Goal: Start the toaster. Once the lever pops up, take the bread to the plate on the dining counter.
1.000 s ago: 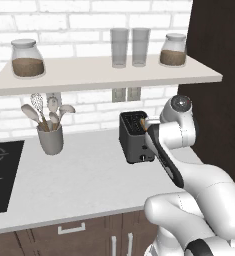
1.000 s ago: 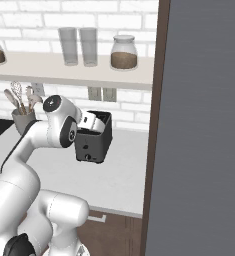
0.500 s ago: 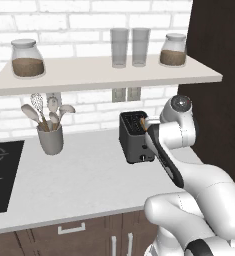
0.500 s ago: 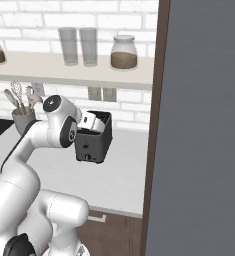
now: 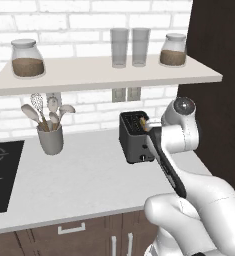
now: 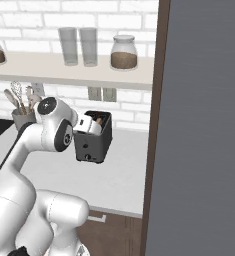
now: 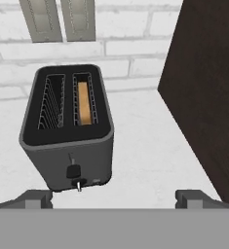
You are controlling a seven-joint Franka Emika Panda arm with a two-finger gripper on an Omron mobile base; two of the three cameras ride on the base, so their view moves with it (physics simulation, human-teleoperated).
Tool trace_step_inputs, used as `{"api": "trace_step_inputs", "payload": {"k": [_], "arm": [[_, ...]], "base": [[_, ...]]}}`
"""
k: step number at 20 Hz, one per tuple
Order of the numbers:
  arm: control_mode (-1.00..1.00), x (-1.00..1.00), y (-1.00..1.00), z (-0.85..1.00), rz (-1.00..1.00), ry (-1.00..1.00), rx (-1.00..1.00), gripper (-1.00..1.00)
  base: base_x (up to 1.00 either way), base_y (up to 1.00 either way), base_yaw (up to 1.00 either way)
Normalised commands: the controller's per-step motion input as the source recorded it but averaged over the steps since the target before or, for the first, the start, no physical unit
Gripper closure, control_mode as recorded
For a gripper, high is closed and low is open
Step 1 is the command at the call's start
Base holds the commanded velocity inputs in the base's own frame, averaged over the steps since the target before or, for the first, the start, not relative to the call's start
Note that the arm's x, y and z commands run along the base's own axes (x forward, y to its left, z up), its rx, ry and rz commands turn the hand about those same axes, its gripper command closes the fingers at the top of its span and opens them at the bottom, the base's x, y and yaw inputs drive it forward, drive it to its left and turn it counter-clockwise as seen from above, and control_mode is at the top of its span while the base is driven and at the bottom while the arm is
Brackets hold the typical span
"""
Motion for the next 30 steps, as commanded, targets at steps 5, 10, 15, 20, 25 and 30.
{"api": "trace_step_inputs", "payload": {"k": [5, 10, 15, 20, 25, 30], "arm": [[-1.00, 0.06, 0.25, 0.08, 0.06, 0.01, 0.01, -1.00], [-1.00, 0.47, 0.19, 0.05, 0.07, 0.00, 0.00, -1.00], [-1.00, 0.80, 0.00, -0.03, 0.01, 0.01, -0.01, -1.00], [-1.00, 0.64, 0.00, -0.12, 0.00, 0.00, 0.00, -1.00], [-1.00, 0.20, -0.03, -0.21, 0.00, 0.00, 0.00, -1.00], [-1.00, 0.00, -0.17, -0.38, 0.00, 0.00, 0.00, -1.00]], "base": [[0.00, 0.00, 0.00], [0.00, 0.00, 0.00], [0.00, 0.00, 0.00], [0.00, 0.00, 0.00], [0.00, 0.00, 0.00], [0.00, 0.00, 0.00]]}}
